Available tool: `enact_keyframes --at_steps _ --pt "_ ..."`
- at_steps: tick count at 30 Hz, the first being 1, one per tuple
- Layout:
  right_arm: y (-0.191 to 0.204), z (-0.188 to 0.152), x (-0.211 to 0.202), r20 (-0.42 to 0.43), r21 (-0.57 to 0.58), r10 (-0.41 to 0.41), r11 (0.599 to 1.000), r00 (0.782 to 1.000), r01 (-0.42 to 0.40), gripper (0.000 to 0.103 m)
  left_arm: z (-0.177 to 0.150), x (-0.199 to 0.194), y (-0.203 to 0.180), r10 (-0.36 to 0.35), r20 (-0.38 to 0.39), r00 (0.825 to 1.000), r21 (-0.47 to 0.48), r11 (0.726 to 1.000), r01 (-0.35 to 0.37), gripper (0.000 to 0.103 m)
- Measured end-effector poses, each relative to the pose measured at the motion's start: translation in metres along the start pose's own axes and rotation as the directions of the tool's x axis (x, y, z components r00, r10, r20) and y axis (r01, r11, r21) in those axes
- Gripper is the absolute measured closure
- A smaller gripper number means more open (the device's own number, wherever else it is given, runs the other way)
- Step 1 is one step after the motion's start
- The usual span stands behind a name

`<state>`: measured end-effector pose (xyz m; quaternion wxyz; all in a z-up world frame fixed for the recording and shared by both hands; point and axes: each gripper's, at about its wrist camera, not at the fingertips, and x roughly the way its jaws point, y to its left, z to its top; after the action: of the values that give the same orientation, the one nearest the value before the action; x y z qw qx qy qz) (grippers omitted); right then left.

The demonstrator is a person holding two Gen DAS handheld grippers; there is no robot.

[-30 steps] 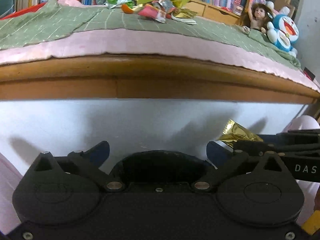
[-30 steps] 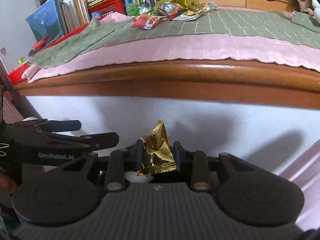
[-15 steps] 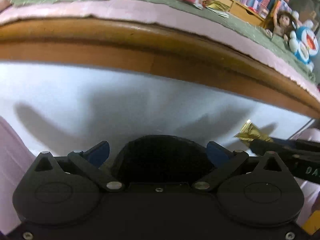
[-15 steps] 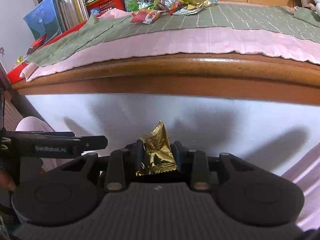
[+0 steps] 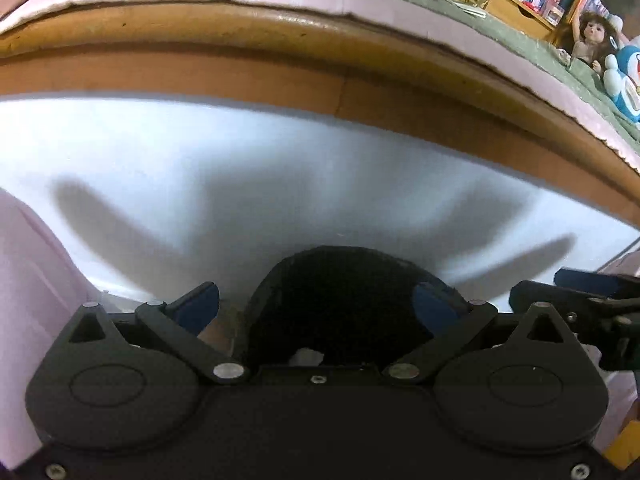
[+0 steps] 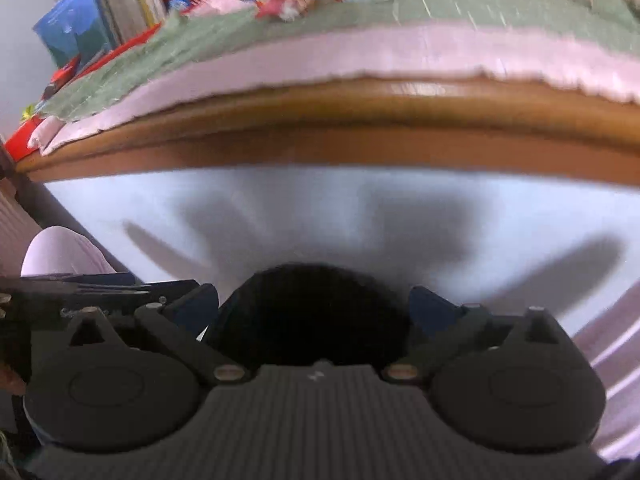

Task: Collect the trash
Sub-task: 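Open both tools to drop the packet and tissue below the bed, then raise both tools back over the trash on the cloth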

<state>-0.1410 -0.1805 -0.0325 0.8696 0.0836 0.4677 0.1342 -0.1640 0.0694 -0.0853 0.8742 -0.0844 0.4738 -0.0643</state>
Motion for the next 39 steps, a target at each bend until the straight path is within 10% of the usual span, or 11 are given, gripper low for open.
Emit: enact_keyframes --at_steps 5,16,29,39 --pt "-0.01 -0.007 0.012 -0.043 0.072 -0.007 0.997 0.999 0.01 0.0 -0.003 -0.001 -0.001 0.039 0.007 0.999 0.012 0.999 -0.039 0.0" --pt "0.021 -0.01 0.0 0.032 -0.15 -0.184 0.971 0.982 0.186 0.0 -0.01 -0.02 -0.005 0.106 0.099 0.989 0.019 0.994 -0.109 0.0" --pt "0.046 0.015 -0.017 0.178 -0.265 -0.401 0.86 0.899 0.436 0.0 0.025 -0.035 -0.035 0.167 0.087 0.982 0.169 0.969 -0.18 0.0" --pt "0.013 0.051 -0.046 0.218 -0.04 -0.197 0.977 0.956 0.21 0.0 0.067 -0.061 -0.028 0.043 0.221 0.974 0.133 0.988 -0.074 0.0"
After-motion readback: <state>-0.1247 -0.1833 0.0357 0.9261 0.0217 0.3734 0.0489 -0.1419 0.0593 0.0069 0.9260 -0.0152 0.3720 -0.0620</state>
